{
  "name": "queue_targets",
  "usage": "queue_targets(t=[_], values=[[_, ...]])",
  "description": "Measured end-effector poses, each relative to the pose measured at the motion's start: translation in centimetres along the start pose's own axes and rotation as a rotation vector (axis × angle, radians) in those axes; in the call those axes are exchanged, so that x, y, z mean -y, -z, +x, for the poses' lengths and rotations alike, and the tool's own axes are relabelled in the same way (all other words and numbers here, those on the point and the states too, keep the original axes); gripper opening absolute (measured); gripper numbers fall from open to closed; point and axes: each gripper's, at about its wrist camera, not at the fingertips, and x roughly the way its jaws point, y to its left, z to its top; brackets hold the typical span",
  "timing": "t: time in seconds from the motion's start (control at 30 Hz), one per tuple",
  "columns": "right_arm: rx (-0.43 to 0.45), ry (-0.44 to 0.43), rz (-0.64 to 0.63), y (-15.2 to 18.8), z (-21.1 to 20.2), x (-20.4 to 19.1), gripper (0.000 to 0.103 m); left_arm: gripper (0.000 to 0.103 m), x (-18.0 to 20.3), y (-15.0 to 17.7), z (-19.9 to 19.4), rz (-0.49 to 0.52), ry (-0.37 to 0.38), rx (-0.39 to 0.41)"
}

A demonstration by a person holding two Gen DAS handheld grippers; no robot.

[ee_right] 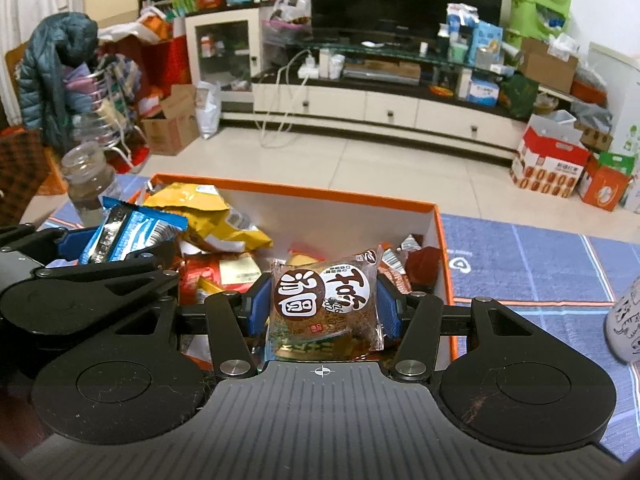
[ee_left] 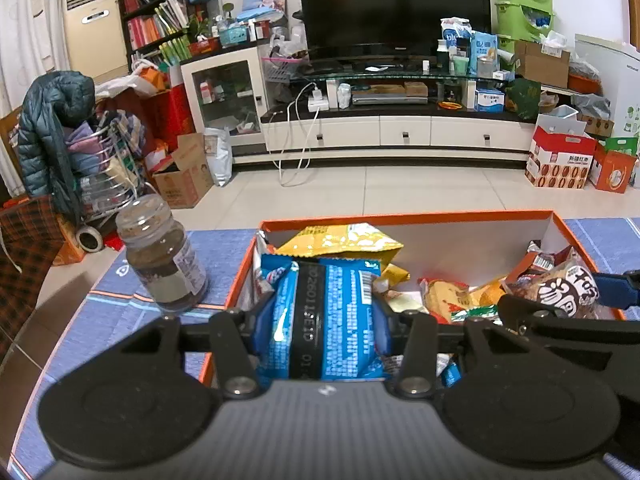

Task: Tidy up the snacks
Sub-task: 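Lower both held snacks into the orange box and open both tools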

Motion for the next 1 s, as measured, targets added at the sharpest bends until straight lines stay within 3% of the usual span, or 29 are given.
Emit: queue_targets(t=[1.0], values=[[-0.028, 0.007, 0.006, 0.03, 0.71, 0.87, 0.041, 0.046, 0.96, -0.21, 0.16, 0.025, -0.006, -0.009]])
